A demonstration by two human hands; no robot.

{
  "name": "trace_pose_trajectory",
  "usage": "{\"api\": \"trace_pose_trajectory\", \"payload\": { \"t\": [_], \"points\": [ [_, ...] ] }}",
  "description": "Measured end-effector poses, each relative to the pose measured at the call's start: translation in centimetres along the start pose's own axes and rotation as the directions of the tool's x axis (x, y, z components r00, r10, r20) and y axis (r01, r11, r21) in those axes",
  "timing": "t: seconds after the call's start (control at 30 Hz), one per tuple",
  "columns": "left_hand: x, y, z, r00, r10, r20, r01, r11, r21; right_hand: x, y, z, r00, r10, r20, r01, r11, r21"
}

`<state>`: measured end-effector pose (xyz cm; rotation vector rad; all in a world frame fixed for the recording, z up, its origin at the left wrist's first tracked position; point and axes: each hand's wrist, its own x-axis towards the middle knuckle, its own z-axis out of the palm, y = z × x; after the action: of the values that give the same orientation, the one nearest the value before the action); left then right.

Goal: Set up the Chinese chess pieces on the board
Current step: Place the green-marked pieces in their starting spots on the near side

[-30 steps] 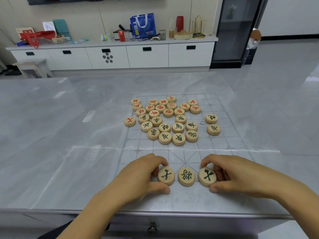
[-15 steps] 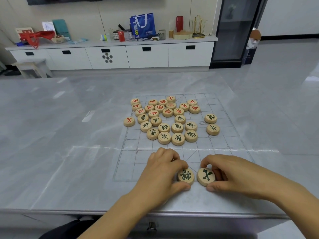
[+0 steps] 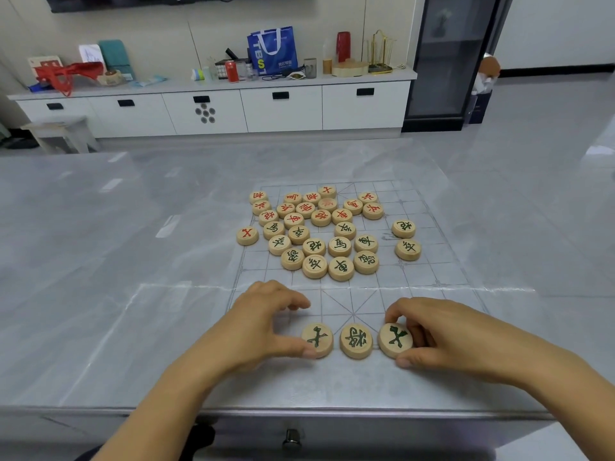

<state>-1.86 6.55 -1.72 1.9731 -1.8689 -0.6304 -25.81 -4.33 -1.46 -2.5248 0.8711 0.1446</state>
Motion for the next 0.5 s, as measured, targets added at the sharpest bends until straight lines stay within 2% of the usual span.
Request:
{"api": "trace_pose_trajectory", "payload": {
  "t": [0.13,0.33,0.43,0.5],
  "points": [
    [-0.4,-0.1,0.0,0.998,-0.013,0.066,0.011,0.999,0.031,0.0,-0.1,-0.1,1.0,0.004,0.011,-0.004,1.0,0.003],
    [-0.3,0.7,0.8,0.999,0.014,0.04,-0.018,0.995,0.096,0.0,-0.1,-0.2,1.0,0.011,0.01,-0.012,1.0,0.012],
    [-0.2,0.6,0.7,0.999,0.013,0.043,-0.016,0.997,0.081,-0.1,-0.3,-0.5,0.999,0.039,0.024,-0.041,0.995,0.089],
    [-0.2,0.2,0.5,1.0,0.01,0.028,-0.011,0.999,0.052,-0.1,-0.3,-1.0,0.997,0.073,-0.025,-0.068,0.986,0.154]
  ]
}}
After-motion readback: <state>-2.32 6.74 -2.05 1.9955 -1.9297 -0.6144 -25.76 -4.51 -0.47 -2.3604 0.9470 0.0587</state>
